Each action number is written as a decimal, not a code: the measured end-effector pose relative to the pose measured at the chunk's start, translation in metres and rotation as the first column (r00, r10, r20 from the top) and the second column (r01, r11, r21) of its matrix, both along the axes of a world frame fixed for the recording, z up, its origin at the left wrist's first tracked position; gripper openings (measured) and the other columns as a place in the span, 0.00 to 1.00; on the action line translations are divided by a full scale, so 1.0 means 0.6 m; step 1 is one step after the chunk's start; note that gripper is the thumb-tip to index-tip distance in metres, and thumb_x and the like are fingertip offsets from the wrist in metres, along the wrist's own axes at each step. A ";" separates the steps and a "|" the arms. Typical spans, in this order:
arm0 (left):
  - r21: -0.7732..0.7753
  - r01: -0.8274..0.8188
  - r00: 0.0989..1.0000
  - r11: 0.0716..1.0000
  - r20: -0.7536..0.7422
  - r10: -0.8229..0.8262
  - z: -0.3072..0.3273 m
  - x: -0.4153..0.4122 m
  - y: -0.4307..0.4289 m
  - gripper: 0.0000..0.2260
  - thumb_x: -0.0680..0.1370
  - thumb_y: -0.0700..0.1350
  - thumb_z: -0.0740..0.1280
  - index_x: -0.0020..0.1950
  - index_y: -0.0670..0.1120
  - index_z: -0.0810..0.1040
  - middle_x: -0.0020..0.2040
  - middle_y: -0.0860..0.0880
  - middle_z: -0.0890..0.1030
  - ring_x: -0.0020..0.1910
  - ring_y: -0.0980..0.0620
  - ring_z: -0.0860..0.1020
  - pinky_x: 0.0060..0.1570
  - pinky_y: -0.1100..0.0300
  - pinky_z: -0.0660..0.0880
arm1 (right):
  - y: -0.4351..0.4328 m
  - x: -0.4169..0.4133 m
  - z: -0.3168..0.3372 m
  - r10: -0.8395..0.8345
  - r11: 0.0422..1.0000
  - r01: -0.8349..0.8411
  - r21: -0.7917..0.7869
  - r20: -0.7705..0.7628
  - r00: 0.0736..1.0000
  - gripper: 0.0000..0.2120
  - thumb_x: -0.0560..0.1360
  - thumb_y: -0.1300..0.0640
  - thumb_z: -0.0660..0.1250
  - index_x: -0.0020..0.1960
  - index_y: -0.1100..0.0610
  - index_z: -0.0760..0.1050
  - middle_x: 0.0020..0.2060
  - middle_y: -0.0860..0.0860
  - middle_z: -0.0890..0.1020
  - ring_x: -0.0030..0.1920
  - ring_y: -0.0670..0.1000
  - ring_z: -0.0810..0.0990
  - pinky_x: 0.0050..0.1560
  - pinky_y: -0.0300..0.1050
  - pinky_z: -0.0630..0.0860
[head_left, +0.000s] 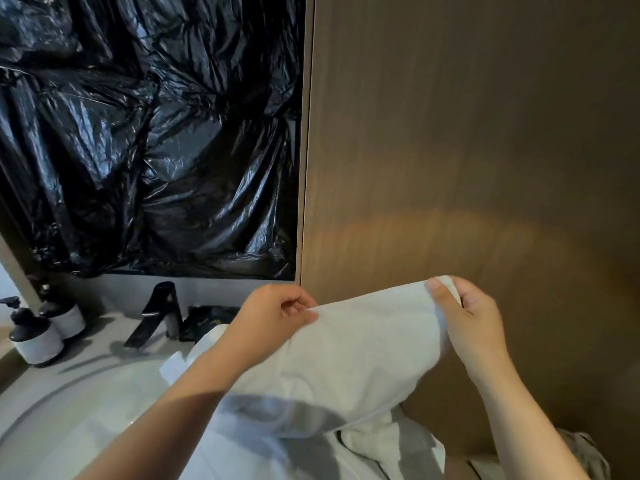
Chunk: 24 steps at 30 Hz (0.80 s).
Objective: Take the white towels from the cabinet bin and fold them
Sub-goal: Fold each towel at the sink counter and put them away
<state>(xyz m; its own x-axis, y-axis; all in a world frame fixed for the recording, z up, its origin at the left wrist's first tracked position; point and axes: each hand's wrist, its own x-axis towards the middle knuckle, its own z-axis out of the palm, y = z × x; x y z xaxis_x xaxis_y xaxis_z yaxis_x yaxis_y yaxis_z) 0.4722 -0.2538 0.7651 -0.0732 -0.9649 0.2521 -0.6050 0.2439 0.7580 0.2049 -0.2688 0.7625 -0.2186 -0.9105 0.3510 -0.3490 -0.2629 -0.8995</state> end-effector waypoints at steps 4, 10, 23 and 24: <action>0.086 0.047 0.999 0.995 -0.025 -0.045 -0.017 0.007 0.016 0.09 0.72 0.41 0.72 0.44 0.53 0.77 0.38 0.52 0.80 0.33 0.60 0.72 0.39 0.64 0.74 | 0.012 0.001 -0.019 -0.075 0.997 0.074 0.011 0.047 0.996 0.10 0.79 0.50 0.65 0.43 0.53 0.79 0.40 0.53 0.82 0.45 0.58 0.81 0.48 0.59 0.78; 0.034 -0.147 0.984 0.988 -0.100 0.150 -0.044 0.028 0.096 0.06 0.73 0.49 0.73 0.45 0.53 0.77 0.42 0.58 0.80 0.44 0.59 0.77 0.45 0.67 0.71 | 0.024 0.000 -0.028 -0.086 0.996 0.084 0.035 0.075 0.993 0.11 0.79 0.49 0.64 0.43 0.53 0.79 0.38 0.51 0.82 0.44 0.56 0.81 0.43 0.51 0.76; 0.612 0.004 0.889 0.791 -0.364 0.278 -0.066 0.087 0.155 0.25 0.75 0.68 0.60 0.56 0.50 0.81 0.52 0.49 0.84 0.52 0.51 0.82 0.52 0.52 0.80 | 0.001 0.035 -0.008 -0.064 0.996 0.058 0.062 0.095 0.993 0.08 0.80 0.49 0.64 0.42 0.45 0.74 0.42 0.41 0.78 0.44 0.43 0.77 0.42 0.37 0.71; 0.625 0.034 0.875 0.780 -0.396 0.279 -0.066 0.091 0.154 0.22 0.77 0.66 0.59 0.55 0.51 0.82 0.52 0.49 0.85 0.53 0.50 0.82 0.54 0.50 0.79 | -0.001 0.038 -0.007 -0.064 0.997 0.059 0.059 0.096 0.993 0.08 0.80 0.49 0.64 0.42 0.45 0.74 0.41 0.41 0.78 0.43 0.43 0.77 0.41 0.36 0.71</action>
